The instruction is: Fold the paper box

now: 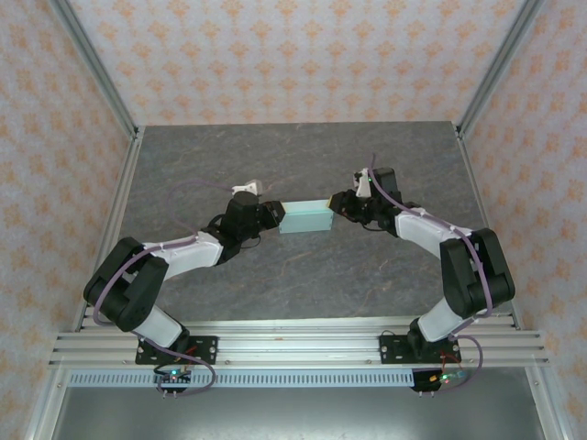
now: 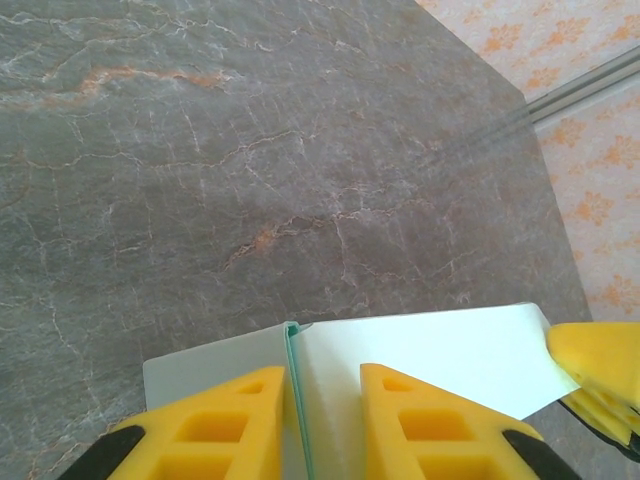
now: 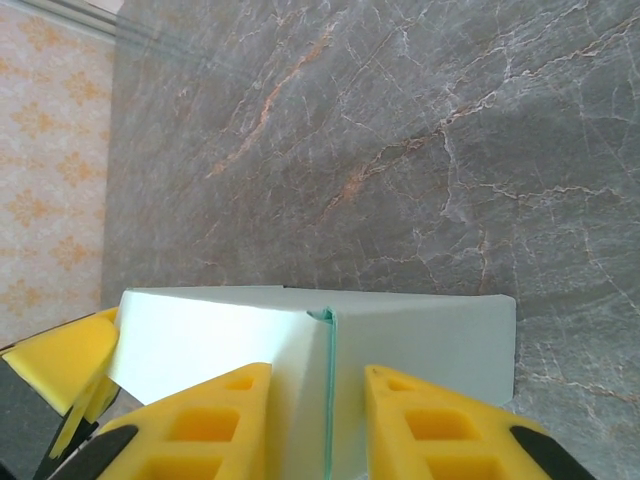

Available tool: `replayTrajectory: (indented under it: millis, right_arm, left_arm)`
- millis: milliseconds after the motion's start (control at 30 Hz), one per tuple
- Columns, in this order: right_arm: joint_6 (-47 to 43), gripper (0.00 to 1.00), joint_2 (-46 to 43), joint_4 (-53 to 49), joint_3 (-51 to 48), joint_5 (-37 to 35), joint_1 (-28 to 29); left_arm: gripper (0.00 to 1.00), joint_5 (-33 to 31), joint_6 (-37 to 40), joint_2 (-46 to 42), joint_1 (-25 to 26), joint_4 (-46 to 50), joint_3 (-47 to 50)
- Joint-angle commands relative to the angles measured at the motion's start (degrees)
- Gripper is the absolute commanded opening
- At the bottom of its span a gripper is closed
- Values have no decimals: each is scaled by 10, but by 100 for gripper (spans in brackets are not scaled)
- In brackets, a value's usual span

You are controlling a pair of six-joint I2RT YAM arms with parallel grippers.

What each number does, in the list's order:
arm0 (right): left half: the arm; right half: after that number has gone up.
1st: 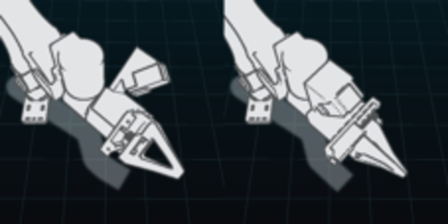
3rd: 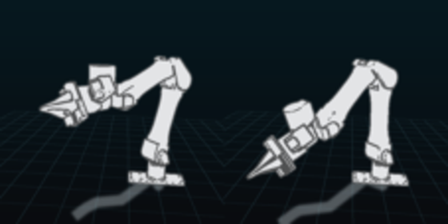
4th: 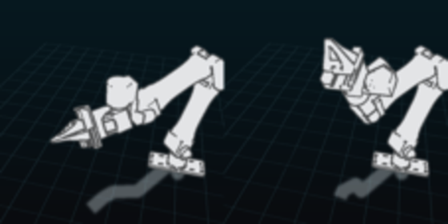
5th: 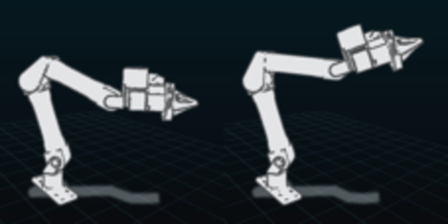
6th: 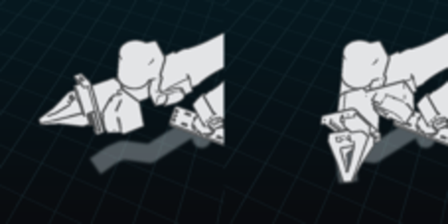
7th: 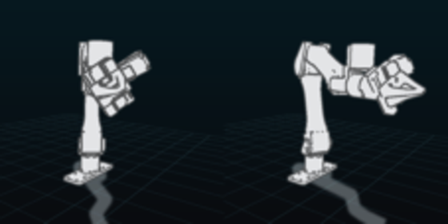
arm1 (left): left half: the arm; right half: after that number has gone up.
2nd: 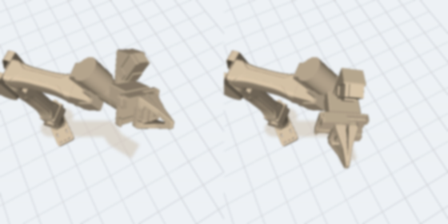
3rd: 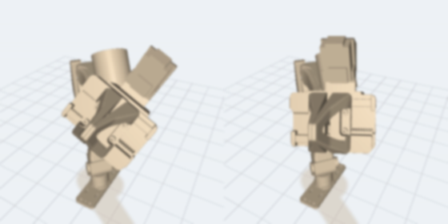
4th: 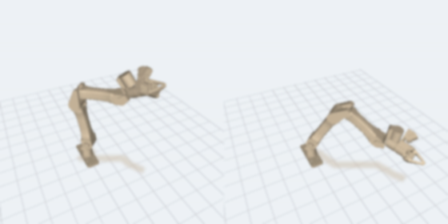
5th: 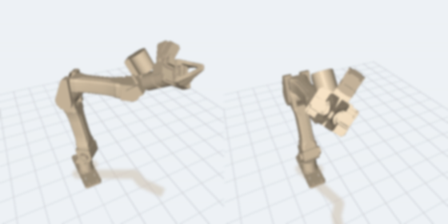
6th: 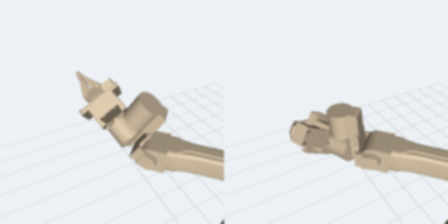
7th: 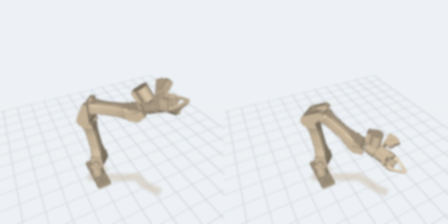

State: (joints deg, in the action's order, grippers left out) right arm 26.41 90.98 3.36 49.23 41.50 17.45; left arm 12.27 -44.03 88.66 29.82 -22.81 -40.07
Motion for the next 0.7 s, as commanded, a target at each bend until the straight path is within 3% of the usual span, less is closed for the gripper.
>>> replayTrajectory:
  millis: [0,667]
  right_arm:
    - [-2,23,60,-126,-57,-44,1]
    - [58,12,88,-44,-127,-50,-14]
  left_arm:
    - [21,41,-4,49,-1,158,56]
    - [12,66,-75,117,-5,26,131]
